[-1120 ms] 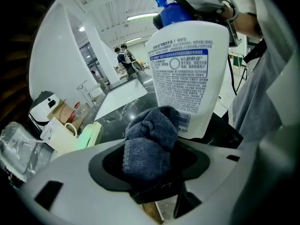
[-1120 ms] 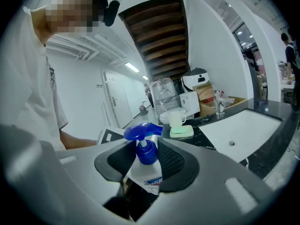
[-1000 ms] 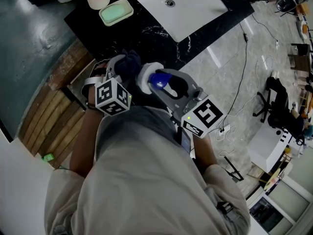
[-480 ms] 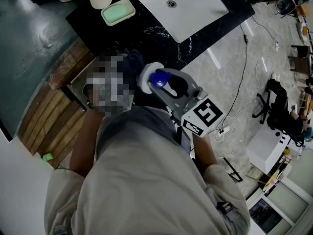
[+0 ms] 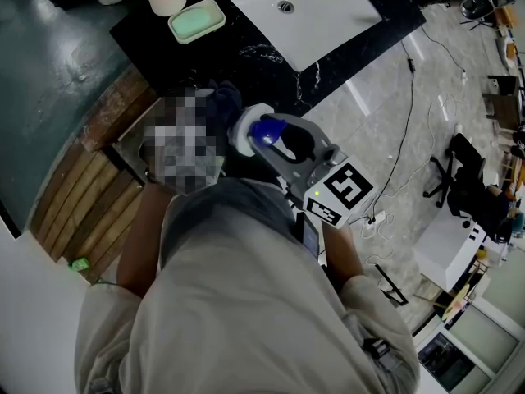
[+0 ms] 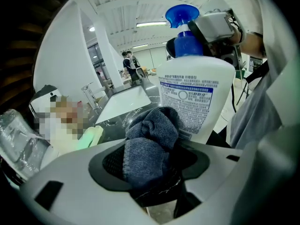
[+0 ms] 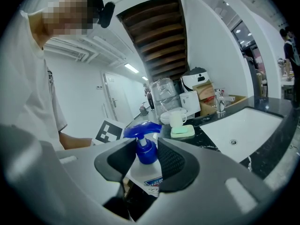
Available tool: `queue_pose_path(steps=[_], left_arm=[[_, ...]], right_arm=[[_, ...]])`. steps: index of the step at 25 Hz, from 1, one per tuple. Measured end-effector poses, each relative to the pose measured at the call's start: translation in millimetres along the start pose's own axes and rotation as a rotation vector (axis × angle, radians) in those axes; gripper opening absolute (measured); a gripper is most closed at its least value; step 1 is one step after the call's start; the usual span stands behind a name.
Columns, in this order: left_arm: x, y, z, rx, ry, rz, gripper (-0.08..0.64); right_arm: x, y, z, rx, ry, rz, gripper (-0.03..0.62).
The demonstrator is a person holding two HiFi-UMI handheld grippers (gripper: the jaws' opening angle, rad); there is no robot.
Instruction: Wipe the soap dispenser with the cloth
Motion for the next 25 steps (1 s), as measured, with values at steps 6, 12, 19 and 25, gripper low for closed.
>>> queue_pose_path(steps=[6, 12, 19, 25], left_arm=[[2, 4, -4, -0.031, -0.006, -0.034, 0.249], [5, 9, -10, -0.076, -0.020, -0.088, 0.249], [9, 13, -16, -0.102, -0.015, -0.099, 0.249], [13, 20, -23, -0.127, -0.009, -0.105, 0.249]], right_arm=[[1, -1, 1, -0.002, 0.009, 0.000, 0.138], [1, 0, 2, 0.002, 0.011, 0.001, 0.138], [1, 0, 5, 0.013, 0.009, 0.004, 0.138], [1, 1, 6, 0.015, 0.011, 0.005, 0.138]])
Point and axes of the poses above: the fingertips, and each gripper's own axes: z forward along the fingers, x to its left, y out of its top, the point moved 2 cm from there along -z, backward along the fingers, and after that the axes turned 7 degrees about z, right-handed, at the moved point
